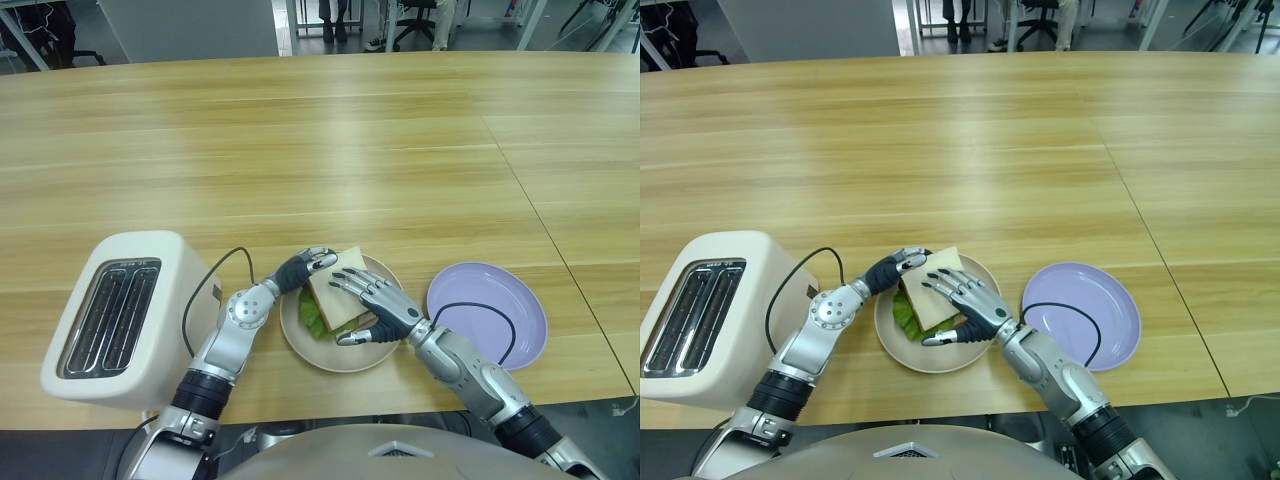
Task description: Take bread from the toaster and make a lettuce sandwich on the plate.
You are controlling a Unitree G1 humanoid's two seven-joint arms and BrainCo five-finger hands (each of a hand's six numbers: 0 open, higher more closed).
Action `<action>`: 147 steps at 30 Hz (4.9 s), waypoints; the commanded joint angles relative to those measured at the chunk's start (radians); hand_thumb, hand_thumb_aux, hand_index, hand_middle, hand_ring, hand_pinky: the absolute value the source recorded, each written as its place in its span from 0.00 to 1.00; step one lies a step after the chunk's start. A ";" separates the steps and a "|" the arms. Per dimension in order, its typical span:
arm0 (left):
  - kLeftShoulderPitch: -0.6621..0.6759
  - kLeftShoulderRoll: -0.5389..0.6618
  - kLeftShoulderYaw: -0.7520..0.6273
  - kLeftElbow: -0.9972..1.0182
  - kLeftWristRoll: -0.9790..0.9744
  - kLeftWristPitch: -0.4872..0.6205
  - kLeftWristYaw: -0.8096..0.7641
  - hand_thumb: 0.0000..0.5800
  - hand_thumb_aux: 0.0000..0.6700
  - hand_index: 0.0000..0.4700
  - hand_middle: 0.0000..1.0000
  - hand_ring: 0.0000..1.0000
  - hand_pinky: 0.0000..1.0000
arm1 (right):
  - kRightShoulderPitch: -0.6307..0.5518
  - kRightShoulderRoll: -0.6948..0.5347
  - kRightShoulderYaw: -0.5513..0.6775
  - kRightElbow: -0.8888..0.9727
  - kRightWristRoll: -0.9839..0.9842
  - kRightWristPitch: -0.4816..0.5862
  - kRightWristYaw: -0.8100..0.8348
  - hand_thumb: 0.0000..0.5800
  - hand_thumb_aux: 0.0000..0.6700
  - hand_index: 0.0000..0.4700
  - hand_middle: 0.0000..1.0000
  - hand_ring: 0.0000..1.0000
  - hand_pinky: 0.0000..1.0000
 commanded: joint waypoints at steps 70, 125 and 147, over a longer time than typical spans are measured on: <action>0.802 0.156 -0.080 -0.453 -0.309 -0.119 -0.133 1.00 1.00 0.98 1.00 1.00 1.00 | 0.404 -0.058 -0.164 -0.348 1.050 0.563 0.656 1.00 1.00 0.98 1.00 1.00 1.00; -0.122 -0.149 0.057 0.201 -0.162 0.008 0.140 1.00 1.00 0.98 1.00 1.00 1.00 | -0.398 0.384 -0.359 0.458 0.857 0.521 0.250 1.00 1.00 0.98 1.00 1.00 1.00; 0.242 -0.151 0.124 -0.388 -0.169 -0.049 0.195 0.00 0.00 0.00 0.00 0.00 0.00 | -0.034 0.357 -0.377 -0.200 0.811 0.566 0.164 0.00 0.00 0.00 0.00 0.00 0.00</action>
